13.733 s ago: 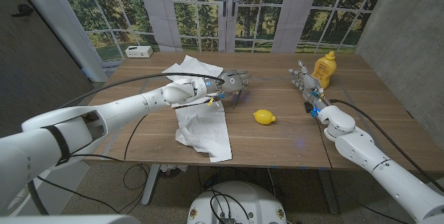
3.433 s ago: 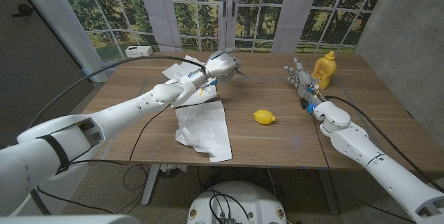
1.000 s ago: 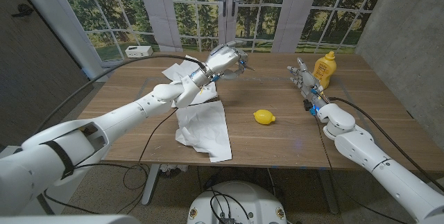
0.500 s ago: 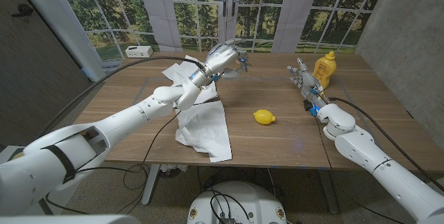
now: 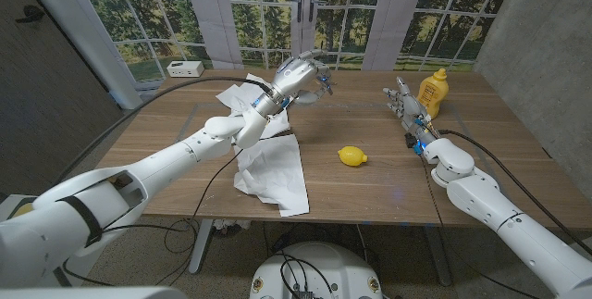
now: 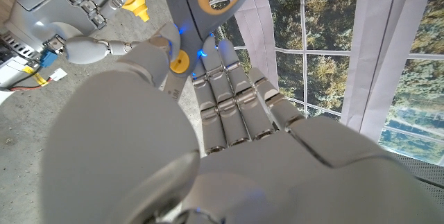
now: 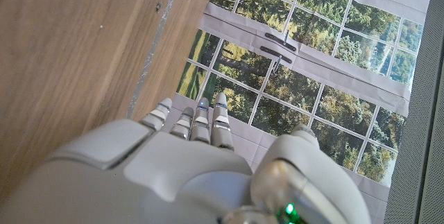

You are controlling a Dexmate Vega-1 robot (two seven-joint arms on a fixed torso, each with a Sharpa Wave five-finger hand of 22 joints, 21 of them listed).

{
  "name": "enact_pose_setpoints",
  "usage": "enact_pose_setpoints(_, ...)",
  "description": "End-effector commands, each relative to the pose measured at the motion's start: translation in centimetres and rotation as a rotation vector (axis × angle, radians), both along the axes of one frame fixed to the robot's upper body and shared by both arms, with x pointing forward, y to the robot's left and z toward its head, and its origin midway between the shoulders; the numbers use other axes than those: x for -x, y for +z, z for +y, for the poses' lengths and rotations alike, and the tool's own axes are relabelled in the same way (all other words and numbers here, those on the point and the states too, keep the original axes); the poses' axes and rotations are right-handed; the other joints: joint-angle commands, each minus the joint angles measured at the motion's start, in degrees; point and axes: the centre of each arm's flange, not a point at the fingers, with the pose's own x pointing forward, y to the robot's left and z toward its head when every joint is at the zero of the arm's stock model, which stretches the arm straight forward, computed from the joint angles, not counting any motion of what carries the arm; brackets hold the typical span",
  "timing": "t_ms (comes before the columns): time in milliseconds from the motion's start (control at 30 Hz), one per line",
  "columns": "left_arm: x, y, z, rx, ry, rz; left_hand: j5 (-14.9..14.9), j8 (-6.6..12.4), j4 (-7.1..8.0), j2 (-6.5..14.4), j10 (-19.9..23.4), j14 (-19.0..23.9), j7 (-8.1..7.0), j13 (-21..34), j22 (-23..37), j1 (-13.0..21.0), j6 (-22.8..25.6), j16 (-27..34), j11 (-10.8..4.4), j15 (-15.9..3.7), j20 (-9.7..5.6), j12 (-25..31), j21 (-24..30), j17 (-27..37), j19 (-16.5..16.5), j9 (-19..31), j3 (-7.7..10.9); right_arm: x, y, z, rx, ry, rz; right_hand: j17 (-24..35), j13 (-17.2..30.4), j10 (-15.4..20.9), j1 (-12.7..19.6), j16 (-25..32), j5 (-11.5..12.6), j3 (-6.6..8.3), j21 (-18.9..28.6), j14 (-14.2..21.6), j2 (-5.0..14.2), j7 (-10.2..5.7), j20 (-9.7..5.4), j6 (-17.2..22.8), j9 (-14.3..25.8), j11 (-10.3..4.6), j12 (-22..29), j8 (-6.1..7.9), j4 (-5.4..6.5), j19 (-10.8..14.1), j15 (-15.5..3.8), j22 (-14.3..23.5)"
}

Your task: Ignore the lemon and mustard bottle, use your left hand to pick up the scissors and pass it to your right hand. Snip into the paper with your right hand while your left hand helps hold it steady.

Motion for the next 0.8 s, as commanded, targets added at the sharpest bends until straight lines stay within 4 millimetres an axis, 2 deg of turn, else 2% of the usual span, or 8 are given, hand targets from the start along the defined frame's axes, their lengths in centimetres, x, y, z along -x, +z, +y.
enact_pose_setpoints(33,0.16,0.02,0.24,0.046,-0.037,0.013,0.15,0.19,2.06,0.42,7.98,0.69,-13.61,0.07,0.33,0.55,14.11,0.15,-8.32,-6.48,-4.72,0.14,0.25,-0.08,0.47,0.19,2.41,-0.16,0.35,0.0,0.002,-0.002,0.001,0.1,0.1,0.16,-0.04,0.04,-0.16,0.32,0.18,-0.04,0.35,-0.11,0.19,0.53,0.1,-0.43,-0.15,0.07,0.1,0.21,0.31,0.31)
enact_pose_setpoints(133,0.15,-0.03,0.3,0.056,-0.051,0.018,0.15,0.2,2.11,0.44,8.06,0.74,-13.61,0.12,0.33,0.51,14.13,0.14,-8.34,-6.46,-4.79,0.22,0.27,-0.15,0.52,0.2,2.44,-0.13,0.38,-0.04,0.002,-0.003,0.001,0.1,0.1,0.21,-0.04,0.04,-0.17,0.34,0.17,-0.02,0.36,-0.15,0.19,0.49,0.1,-0.46,-0.13,0.05,0.1,0.19,0.31,0.31)
enact_pose_setpoints(200,0.18,-0.06,0.33,0.062,-0.063,0.015,0.18,0.07,2.65,0.89,8.02,2.64,-13.64,0.24,0.26,-0.14,13.76,0.44,-8.47,-6.33,-5.51,0.4,0.31,-0.54,0.74,0.18,2.77,-0.09,0.37,-0.07,0.002,-0.004,0.001,0.1,0.1,0.2,-0.04,0.04,-0.17,0.35,0.17,-0.03,0.35,-0.15,0.19,0.5,0.1,-0.45,-0.14,0.05,0.1,0.19,0.29,0.31)
enact_pose_setpoints(333,0.34,-0.08,0.39,0.077,-0.093,0.006,0.17,-0.28,2.5,1.3,5.99,9.98,-13.65,1.98,0.02,-0.32,12.07,-0.59,-8.54,-6.42,-6.74,1.55,0.41,-7.85,1.96,0.33,3.64,-0.04,0.33,-0.12,0.002,-0.004,0.001,0.1,0.1,0.2,-0.05,0.03,-0.18,0.36,0.17,-0.04,0.35,-0.24,0.2,0.56,0.1,-0.47,-0.14,0.07,0.11,0.19,0.26,0.31)
enact_pose_setpoints(400,0.45,-0.03,0.41,0.086,-0.099,0.007,0.1,-0.22,2.17,1.15,5.01,12.6,-13.6,2.48,0.01,0.08,11.78,-0.55,-8.5,-6.5,-7.13,1.88,0.32,-12.16,2.35,0.6,3.64,-0.03,0.29,-0.15,0.002,-0.003,0.0,0.1,0.1,0.18,-0.05,0.04,-0.18,0.37,0.17,-0.04,0.35,-0.19,0.2,0.51,0.1,-0.45,-0.15,0.05,0.11,0.2,0.29,0.31)
enact_pose_setpoints(467,0.53,0.01,0.41,0.094,-0.104,0.011,0.2,-0.28,2.5,1.48,4.5,14.6,-13.63,2.67,0.01,0.01,11.2,-0.54,-8.53,-6.39,-7.32,2.05,0.18,-16.14,2.58,0.89,3.69,-0.01,0.27,-0.17,0.002,-0.003,-0.001,0.1,0.1,0.17,-0.05,0.04,-0.19,0.38,0.17,-0.03,0.35,-0.18,0.19,0.51,0.1,-0.47,-0.15,0.05,0.11,0.19,0.3,0.31)
enact_pose_setpoints(533,0.62,0.02,0.4,0.095,-0.108,0.007,0.3,-0.27,2.4,1.45,4.2,15.79,-13.63,3.09,0.0,0.21,11.0,-0.36,-8.56,-6.44,-7.37,2.3,0.16,-17.92,2.87,1.06,3.54,0.02,0.25,-0.2,0.002,-0.003,-0.001,0.1,0.1,0.19,-0.04,0.04,-0.19,0.39,0.17,-0.03,0.35,-0.18,0.18,0.51,0.1,-0.47,-0.14,0.05,0.11,0.2,0.25,0.31)
enact_pose_setpoints(800,0.8,-0.1,0.41,0.111,-0.125,0.006,0.84,-0.34,2.43,1.68,2.8,20.94,-13.62,4.01,-0.14,0.74,10.6,0.76,-8.65,-6.44,-7.26,2.43,0.17,-19.18,4.29,1.46,3.04,0.1,0.22,-0.27,-0.003,-0.002,-0.003,0.1,0.09,0.18,-0.05,0.04,-0.21,0.43,0.18,-0.02,0.35,-0.21,0.16,0.52,0.1,-0.46,-0.15,0.05,0.12,0.22,0.24,0.31)
